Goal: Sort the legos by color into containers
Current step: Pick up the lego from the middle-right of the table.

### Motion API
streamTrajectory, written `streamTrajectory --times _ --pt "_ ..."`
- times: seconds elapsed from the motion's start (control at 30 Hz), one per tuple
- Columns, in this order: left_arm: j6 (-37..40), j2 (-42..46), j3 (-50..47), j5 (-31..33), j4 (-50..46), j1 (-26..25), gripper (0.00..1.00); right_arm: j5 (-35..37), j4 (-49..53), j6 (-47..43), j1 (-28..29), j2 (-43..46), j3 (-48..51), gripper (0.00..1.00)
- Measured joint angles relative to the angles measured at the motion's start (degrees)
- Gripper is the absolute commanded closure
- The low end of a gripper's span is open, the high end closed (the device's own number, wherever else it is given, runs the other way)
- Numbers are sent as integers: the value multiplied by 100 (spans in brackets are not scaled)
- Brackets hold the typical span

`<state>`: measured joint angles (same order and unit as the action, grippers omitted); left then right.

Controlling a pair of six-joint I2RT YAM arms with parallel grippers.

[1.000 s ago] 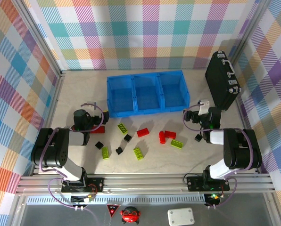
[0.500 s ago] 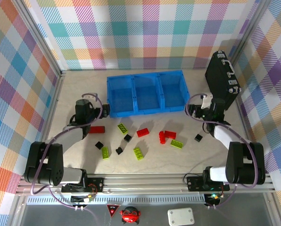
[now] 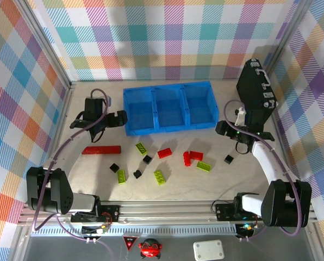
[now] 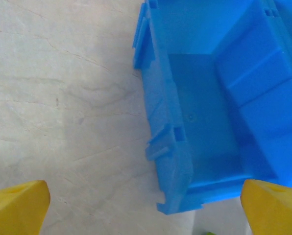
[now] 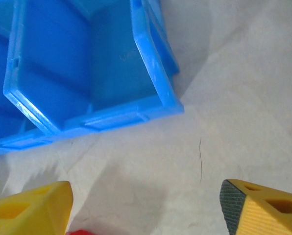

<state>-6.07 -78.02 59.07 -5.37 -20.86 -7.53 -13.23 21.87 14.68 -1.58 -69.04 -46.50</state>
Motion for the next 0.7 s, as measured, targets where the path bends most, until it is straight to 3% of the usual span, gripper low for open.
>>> streamTrajectory --times 0.27,0.4,0.7 --pt "105 -44 466 -463 -1423 -2 1 280 1449 461 7 -4 -387 25" --pt "385 133 310 -452 -1502 -2 0 595 1821 769 7 197 -341 24" --pt "743 411 -44 -247 -1453 -2 0 1204 2175 1563 7 295 20 34"
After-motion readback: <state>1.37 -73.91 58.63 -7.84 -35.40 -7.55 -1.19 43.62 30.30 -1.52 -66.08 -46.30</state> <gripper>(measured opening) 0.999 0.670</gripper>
